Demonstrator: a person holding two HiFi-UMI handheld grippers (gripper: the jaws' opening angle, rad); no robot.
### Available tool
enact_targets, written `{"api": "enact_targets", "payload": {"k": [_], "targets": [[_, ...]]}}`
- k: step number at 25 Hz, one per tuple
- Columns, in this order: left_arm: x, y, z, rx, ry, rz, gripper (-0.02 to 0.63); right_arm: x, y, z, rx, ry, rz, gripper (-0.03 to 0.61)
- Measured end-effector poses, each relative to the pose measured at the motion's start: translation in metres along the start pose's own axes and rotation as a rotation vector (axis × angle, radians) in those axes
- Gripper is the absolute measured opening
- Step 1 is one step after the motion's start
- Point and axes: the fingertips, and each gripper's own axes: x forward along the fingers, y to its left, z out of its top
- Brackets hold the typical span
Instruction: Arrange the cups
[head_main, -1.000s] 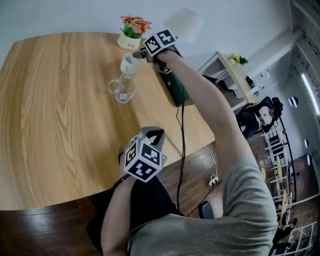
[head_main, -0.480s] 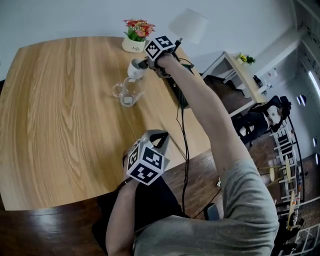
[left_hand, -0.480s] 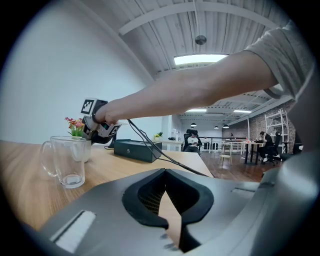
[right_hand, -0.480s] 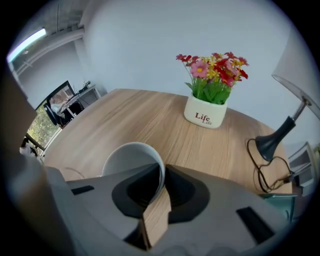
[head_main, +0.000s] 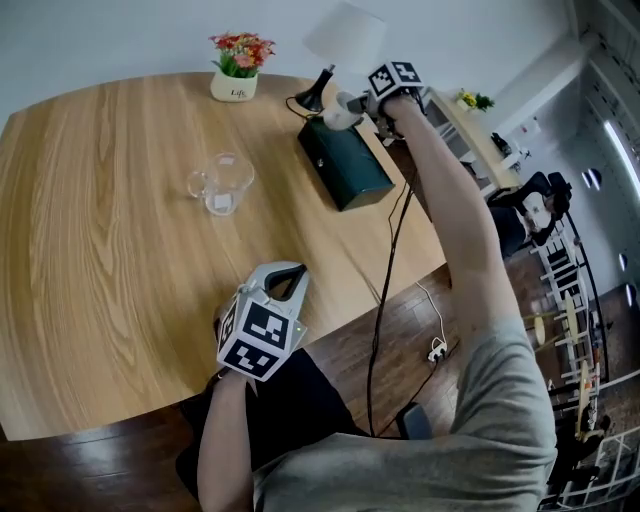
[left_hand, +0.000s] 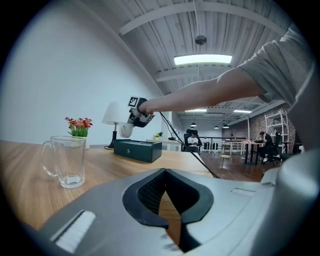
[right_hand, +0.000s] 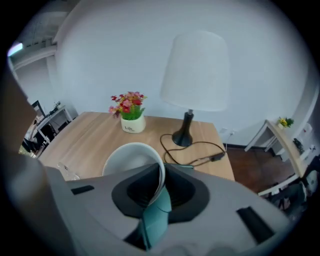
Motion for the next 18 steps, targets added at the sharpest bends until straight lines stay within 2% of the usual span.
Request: {"api": "enact_targets", "payload": {"k": [7,12,18], "targets": [[0.001,-0.001,0.001,0.002,-0.006,-0.002,0.009,0.011,-0.055,-0.04,0.104,0.044,-0.014,0.046],[-0.001,0.001,0.001,0.003,-0.008,0.0,0.009,0.015,-0.056,-0.039,0.138,0.003,0.049,0.061],[0.0,0.001,0.001,-0.007,-0.006,0.002,0.009,-0.004,-0.066,-0.026,0.125,-0.078,0.033,0.075]]}}
